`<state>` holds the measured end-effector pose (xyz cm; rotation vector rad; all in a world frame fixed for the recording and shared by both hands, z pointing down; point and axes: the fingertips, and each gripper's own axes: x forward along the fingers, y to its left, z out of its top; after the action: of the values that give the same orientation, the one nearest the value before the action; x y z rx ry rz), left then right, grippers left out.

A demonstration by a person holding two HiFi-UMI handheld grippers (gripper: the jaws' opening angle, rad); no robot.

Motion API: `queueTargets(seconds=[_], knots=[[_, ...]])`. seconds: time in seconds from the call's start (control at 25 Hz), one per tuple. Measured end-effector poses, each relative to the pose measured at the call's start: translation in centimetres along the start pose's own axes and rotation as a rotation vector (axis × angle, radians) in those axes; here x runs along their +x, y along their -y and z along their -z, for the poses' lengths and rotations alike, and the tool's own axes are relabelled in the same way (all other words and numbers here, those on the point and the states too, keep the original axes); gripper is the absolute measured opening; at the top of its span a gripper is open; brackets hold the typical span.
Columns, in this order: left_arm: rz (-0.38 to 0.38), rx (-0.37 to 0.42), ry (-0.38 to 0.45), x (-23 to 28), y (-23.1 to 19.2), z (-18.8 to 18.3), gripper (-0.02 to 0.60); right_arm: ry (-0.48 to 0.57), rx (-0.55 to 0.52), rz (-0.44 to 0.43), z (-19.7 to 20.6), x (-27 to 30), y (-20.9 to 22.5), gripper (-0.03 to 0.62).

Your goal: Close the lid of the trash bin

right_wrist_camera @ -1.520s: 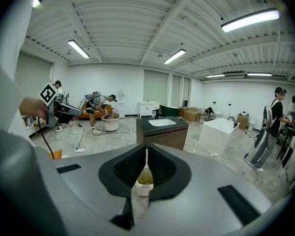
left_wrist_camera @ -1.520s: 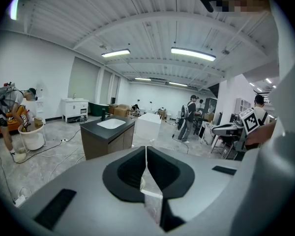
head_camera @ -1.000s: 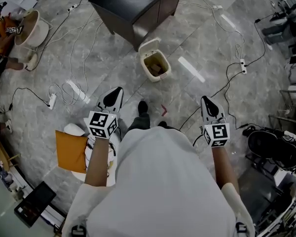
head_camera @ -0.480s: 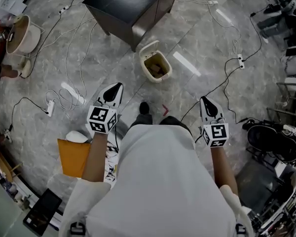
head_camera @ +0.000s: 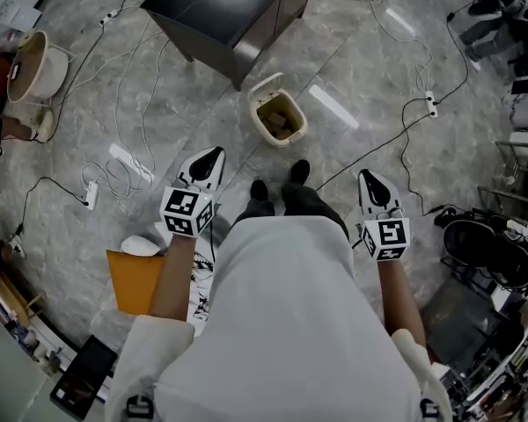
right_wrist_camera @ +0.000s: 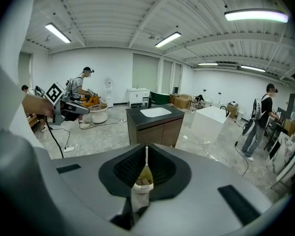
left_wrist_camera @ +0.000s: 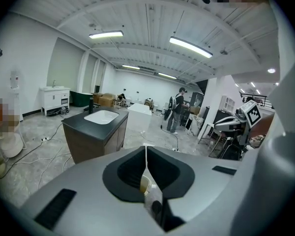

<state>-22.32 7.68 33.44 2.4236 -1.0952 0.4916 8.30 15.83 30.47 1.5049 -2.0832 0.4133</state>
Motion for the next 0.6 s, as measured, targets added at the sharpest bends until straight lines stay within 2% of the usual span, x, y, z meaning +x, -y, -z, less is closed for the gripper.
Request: queueTargets(seconds=[0.6], knots=[[-0.085,-0.039,-0.050,7.1,0.4,-1.9,0.023,-0.039,-0.010,-0.146,-0.7,7.6,6.7,0.035]])
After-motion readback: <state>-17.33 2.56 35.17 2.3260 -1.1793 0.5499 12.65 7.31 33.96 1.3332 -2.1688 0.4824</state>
